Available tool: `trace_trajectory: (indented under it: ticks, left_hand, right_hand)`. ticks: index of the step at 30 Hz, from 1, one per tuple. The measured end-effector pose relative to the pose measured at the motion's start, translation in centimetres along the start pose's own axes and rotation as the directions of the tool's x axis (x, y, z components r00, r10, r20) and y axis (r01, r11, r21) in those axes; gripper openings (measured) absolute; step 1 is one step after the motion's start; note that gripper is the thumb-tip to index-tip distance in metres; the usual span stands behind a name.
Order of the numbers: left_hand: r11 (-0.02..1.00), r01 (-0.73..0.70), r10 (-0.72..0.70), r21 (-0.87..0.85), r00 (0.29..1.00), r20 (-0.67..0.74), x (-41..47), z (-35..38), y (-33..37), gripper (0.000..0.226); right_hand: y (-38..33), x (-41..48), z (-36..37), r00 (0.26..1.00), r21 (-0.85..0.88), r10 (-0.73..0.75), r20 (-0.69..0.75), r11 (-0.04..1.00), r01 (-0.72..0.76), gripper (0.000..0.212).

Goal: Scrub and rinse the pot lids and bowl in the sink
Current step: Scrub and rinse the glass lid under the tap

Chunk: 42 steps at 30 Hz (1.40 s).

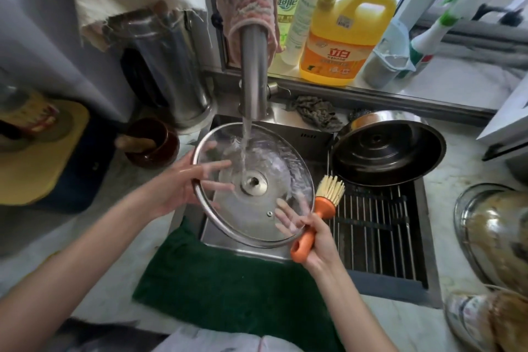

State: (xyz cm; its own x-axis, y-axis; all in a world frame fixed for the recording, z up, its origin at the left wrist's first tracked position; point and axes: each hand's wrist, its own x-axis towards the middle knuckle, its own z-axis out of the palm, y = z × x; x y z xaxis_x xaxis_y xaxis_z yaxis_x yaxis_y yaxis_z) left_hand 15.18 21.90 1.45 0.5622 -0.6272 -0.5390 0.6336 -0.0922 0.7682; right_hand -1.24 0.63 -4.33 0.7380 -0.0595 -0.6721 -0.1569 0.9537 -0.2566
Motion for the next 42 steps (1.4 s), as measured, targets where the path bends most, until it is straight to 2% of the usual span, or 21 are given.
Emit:
trace_trajectory:
  ticks: [1,4,7,9,11,12,14,17,24,27,31,32,33,34,35,37,38,42]
  left_hand:
    - [1.0,-0.027,0.027,-0.004,0.999,0.023,-0.1,-0.4,0.0,0.072]
    - [0.992,-0.123,0.122,0.019,0.992,0.041,-0.6,-1.1,0.5,0.083]
    - [0.987,-0.142,0.138,0.07,0.988,0.064,-0.4,-1.7,0.6,0.104]
    - [0.986,-0.152,0.148,0.067,0.987,0.058,0.2,-1.8,0.3,0.098]
    - [0.98,-0.197,0.197,0.008,0.98,0.022,1.0,-1.7,-0.3,0.077]
    - [0.98,-0.2,0.201,-0.015,0.98,0.01,1.5,-1.6,-0.7,0.074]
    - [0.979,-0.182,0.182,-0.089,0.983,-0.004,2.3,-1.0,-1.3,0.08]
    - [0.976,-0.128,0.13,-0.178,0.992,-0.002,3.3,0.2,-1.9,0.084]
    - [0.971,0.02,-0.028,-0.237,0.999,-0.03,4.0,1.9,-4.1,0.083]
    - [0.96,0.054,-0.068,-0.276,0.997,-0.041,3.2,2.4,-4.4,0.068]
    - [0.985,-0.021,0.005,-0.173,0.996,-0.092,1.4,2.1,-2.7,0.047]
    - [0.987,-0.047,0.034,-0.156,0.996,-0.085,1.0,1.7,-2.3,0.049]
    - [0.989,-0.075,0.064,-0.131,0.995,-0.081,0.6,1.5,-1.7,0.054]
    - [0.991,-0.097,0.089,-0.093,0.992,-0.087,0.3,1.3,-1.2,0.061]
    - [0.992,-0.115,0.11,-0.043,0.989,-0.094,0.0,1.2,-0.6,0.065]
    - [0.988,-0.155,0.157,0.03,0.982,-0.103,-0.1,1.0,0.1,0.068]
    - [0.983,-0.177,0.181,0.048,0.977,-0.109,-0.1,0.9,0.4,0.067]
    - [0.981,-0.191,0.194,0.034,0.958,-0.211,1.2,0.3,0.6,0.068]
  right_hand:
    - [0.3,0.3,0.3,1.0,0.02,0.019,0.011,1.0,-0.019,0.044]
    - [0.6,1.7,0.7,0.998,0.023,0.062,-0.001,0.998,-0.062,0.052]
    - [0.2,2.7,1.8,0.999,-0.126,-0.009,-0.041,0.992,0.003,0.047]
    - [-0.1,2.9,2.1,0.994,-0.21,-0.107,-0.037,0.973,0.097,0.038]
    - [-0.6,2.5,2.5,0.973,-0.298,-0.227,-0.033,0.932,0.208,0.03]
    - [-1.0,2.1,2.6,0.958,-0.341,-0.284,-0.035,0.905,0.255,0.029]
    - [-2.0,1.4,2.8,0.93,-0.426,-0.366,-0.032,0.847,0.318,0.029]
    - [-3.7,0.2,3.3,0.905,-0.509,-0.422,-0.054,0.791,0.339,0.032]
    - [-6.9,-2.1,3.2,0.927,-0.66,-0.366,-0.08,0.717,0.226,0.036]
    - [-7.2,-2.4,2.9,0.952,-0.661,-0.294,-0.082,0.731,0.169,0.034]
    - [-6.1,-1.5,2.0,0.961,-0.626,-0.206,-0.184,0.779,0.047,0.027]
    - [-5.4,-1.3,2.2,0.954,-0.625,-0.2,-0.224,0.78,0.017,0.029]
    - [-4.6,-0.7,1.7,0.948,-0.626,-0.205,-0.244,0.78,0.007,0.042]
    - [-4.0,0.1,1.2,0.943,-0.614,-0.209,-0.258,0.79,0.007,0.055]
    - [-3.4,0.5,1.3,0.949,-0.588,-0.197,-0.246,0.809,0.016,0.055]
    - [-2.5,0.8,2.0,0.963,-0.5,-0.169,-0.208,0.865,0.044,0.03]
    - [-2.4,0.7,2.4,0.975,-0.467,-0.152,-0.164,0.882,0.059,0.032]
    - [-3.0,0.2,3.5,0.968,-0.508,-0.251,0.013,0.832,0.222,0.032]
